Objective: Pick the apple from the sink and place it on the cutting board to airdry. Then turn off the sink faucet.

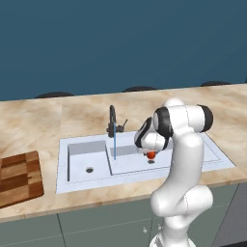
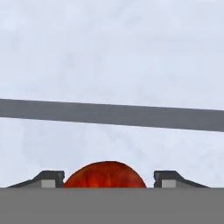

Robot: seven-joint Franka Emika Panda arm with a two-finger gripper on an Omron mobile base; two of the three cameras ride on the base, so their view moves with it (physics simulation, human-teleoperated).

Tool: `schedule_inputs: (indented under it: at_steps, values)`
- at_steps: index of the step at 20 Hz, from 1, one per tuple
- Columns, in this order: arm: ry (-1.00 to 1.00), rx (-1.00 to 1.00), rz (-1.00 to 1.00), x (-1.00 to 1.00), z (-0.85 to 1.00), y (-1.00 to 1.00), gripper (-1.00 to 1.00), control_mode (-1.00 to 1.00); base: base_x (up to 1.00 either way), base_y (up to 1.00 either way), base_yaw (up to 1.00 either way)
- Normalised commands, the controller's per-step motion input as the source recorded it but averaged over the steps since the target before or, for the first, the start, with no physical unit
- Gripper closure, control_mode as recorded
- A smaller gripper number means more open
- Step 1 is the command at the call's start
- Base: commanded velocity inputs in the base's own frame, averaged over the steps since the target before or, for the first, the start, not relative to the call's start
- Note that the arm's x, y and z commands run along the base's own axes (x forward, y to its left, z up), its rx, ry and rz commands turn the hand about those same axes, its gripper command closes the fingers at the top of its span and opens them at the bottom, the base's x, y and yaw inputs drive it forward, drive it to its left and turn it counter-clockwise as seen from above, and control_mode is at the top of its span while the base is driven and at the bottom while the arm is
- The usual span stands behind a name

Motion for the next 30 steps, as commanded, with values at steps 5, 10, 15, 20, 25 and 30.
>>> schedule_inputs:
  at_steps: [5,10,15,20,25,30]
  values:
    - [0.01,0.06,0.00,-0.12,0.04,-0.02,1.00,-1.00,0.00,0.00,0.00]
    - [0.00,0.06,0.00,-0.20,0.31,0.00,1.00,-1.00,0.00,0.00,0.00]
    - [0.00,0.01,0.00,-0.16,0.56,0.00,1.00,-1.00,0.00,0.00,0.00]
    - [0.02,0.00,0.00,-0.31,0.72,-0.05,1.00,-1.00,0.00,0.00,0.00]
    - [0.07,0.00,0.00,-0.32,0.87,-0.15,1.00,-1.00,0.00,0.00,0.00]
    - [0.11,0.00,0.00,-0.31,0.93,-0.19,1.00,-1.00,0.00,0.00,0.00]
